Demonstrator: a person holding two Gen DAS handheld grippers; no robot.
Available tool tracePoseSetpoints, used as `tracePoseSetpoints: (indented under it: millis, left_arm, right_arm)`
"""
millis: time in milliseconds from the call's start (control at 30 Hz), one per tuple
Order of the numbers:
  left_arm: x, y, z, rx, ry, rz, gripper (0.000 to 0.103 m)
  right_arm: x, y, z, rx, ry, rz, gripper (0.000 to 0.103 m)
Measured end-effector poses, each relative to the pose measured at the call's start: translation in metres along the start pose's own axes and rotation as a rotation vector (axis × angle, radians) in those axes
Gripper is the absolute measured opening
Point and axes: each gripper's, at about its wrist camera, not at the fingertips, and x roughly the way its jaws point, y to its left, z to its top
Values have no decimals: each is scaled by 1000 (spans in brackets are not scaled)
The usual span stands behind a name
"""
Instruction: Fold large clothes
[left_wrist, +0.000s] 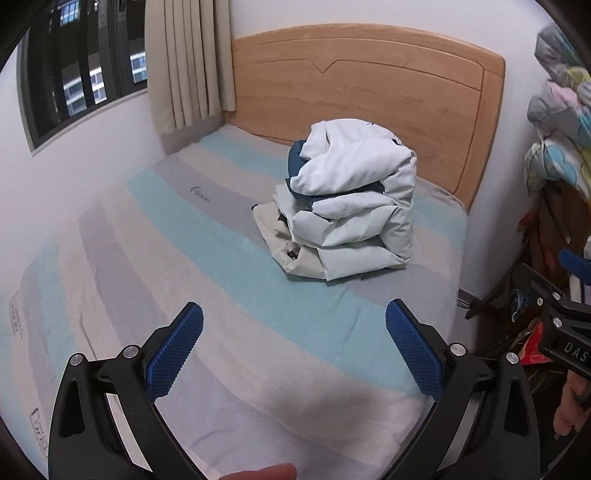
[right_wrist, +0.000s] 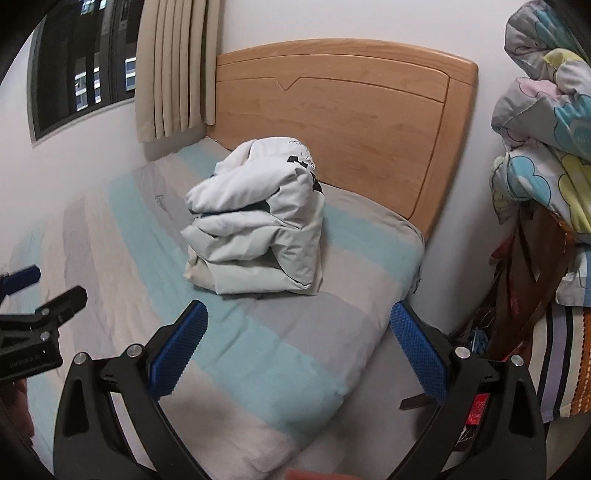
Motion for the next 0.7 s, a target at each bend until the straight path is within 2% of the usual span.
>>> tracePoseSetpoints:
  millis: [67,167,267,700]
  left_arm:
    - [1,-2,-6,-6,6,24,97]
    - [-3,-1,-17,-43,3,10,97]
    - [-4,-5,-25,-38,9,5,97]
    - [-16,-5,-27,-32,-3,15,97]
  right_arm:
    - [-1,-1,-5,-7,-8,7,96]
    - [-7,-3,-11,6,-24,17,96]
    - [-12,-5,-14,26,-24,27,96]
    - [-26,-3,-12,10,-35,26,96]
